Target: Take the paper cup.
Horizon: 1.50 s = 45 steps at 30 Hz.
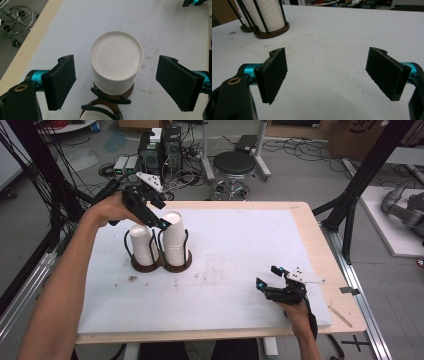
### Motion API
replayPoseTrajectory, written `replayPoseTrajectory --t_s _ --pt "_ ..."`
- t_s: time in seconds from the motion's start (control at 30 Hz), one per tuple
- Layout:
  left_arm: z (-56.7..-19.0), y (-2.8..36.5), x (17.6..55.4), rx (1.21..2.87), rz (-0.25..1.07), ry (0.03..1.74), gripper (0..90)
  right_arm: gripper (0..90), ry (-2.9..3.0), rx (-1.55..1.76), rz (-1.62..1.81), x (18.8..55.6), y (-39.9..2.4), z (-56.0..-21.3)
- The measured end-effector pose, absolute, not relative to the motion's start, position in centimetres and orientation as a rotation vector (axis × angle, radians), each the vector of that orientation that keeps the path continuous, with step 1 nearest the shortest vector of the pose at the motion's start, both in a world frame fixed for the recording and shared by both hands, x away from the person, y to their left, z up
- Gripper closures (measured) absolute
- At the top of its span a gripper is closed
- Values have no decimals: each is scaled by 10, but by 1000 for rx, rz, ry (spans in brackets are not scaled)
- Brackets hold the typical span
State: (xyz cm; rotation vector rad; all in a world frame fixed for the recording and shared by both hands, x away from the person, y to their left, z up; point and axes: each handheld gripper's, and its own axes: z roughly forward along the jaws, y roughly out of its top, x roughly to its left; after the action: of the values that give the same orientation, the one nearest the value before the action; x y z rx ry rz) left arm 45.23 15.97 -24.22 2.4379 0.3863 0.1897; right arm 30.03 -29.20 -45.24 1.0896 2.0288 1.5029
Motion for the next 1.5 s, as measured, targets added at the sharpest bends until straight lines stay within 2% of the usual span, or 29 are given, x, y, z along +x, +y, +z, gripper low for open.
replayPoseTrajectory --t_s 0.7,0.77,0.93,1.5 --pt "-254 137 458 2558 188 421 192 180 2019 1088 1504 299 -292 -452" --pt "-255 135 458 2564 185 433 207 180 2018 1088 1504 299 -292 -452" --pt "-255 129 460 2589 179 465 310 180 2019 1087 1504 299 -292 -452" --pt "-252 127 458 2591 195 497 330 180 2018 1082 1498 299 -292 -452"
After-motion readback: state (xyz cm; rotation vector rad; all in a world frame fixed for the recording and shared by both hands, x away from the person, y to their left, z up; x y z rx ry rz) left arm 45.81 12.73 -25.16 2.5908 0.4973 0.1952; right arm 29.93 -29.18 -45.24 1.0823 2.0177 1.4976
